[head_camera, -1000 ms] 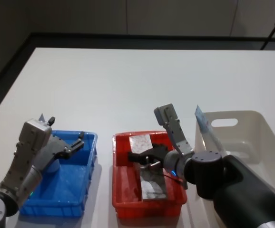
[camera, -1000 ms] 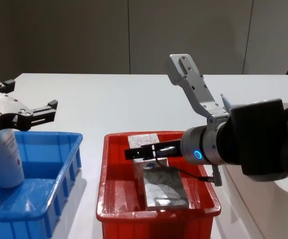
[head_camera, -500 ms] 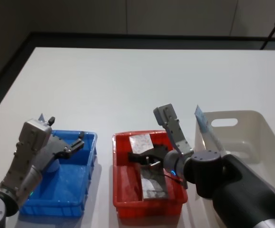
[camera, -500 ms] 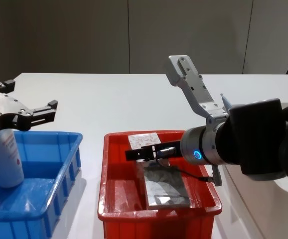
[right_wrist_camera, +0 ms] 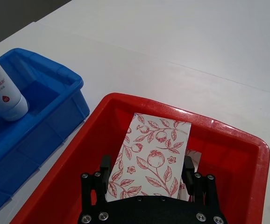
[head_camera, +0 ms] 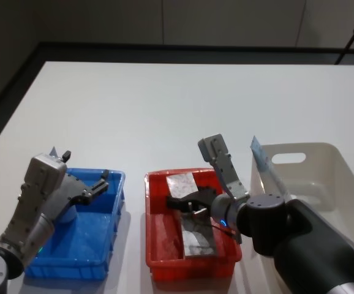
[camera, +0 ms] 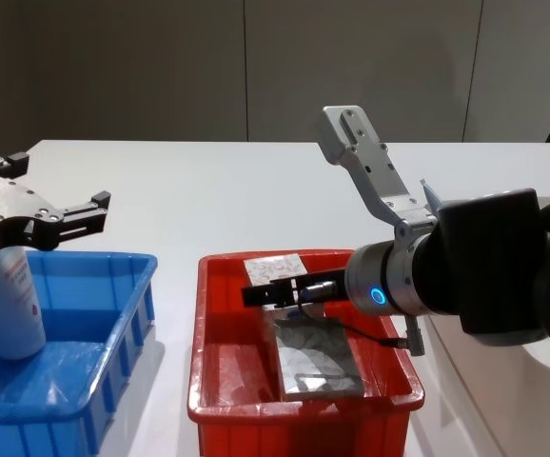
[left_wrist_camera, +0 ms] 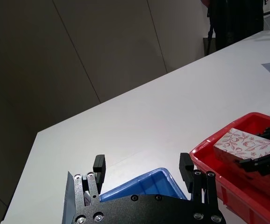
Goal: Bimanual collaborative sorting of washing and personal care products
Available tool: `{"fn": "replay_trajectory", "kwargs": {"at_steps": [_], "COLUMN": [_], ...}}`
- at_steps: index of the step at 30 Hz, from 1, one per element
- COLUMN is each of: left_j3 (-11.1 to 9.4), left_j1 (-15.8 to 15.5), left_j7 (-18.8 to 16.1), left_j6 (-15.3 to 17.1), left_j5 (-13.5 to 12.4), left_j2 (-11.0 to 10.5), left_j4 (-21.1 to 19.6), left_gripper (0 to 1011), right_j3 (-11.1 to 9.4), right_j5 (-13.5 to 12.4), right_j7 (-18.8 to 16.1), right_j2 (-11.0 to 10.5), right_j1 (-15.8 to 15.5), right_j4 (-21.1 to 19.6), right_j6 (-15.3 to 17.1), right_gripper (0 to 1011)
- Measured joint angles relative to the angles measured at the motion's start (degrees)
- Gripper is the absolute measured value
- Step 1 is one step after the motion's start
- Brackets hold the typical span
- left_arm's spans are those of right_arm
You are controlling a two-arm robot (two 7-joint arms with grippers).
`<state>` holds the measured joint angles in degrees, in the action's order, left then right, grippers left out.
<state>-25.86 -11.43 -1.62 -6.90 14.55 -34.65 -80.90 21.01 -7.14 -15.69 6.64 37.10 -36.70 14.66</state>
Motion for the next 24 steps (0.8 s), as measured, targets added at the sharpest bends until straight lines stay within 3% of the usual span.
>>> {"fn": "replay_trajectory", "kwargs": {"at_steps": [10, 24], "left_j3": [0.00, 0.00], "left_j1": [0.00, 0.00], "left_j7": [0.00, 0.00], "left_j6": [0.00, 0.00], "left_j5": [0.00, 0.00], "left_j2": [0.00, 0.00], "left_j4": [0.00, 0.00], "left_gripper": [1002, 1002], "right_j3": [0.00, 1.22], "right_j5": [-0.06, -0.57], "right_j7": [-0.07, -3.28], "right_j2": [-0.01, -3.51], "right_j1": [-0.05, -5.76], "right_j4": [-0.08, -11.91], "right_j6": [0.00, -0.50], "right_gripper": [892, 845]}}
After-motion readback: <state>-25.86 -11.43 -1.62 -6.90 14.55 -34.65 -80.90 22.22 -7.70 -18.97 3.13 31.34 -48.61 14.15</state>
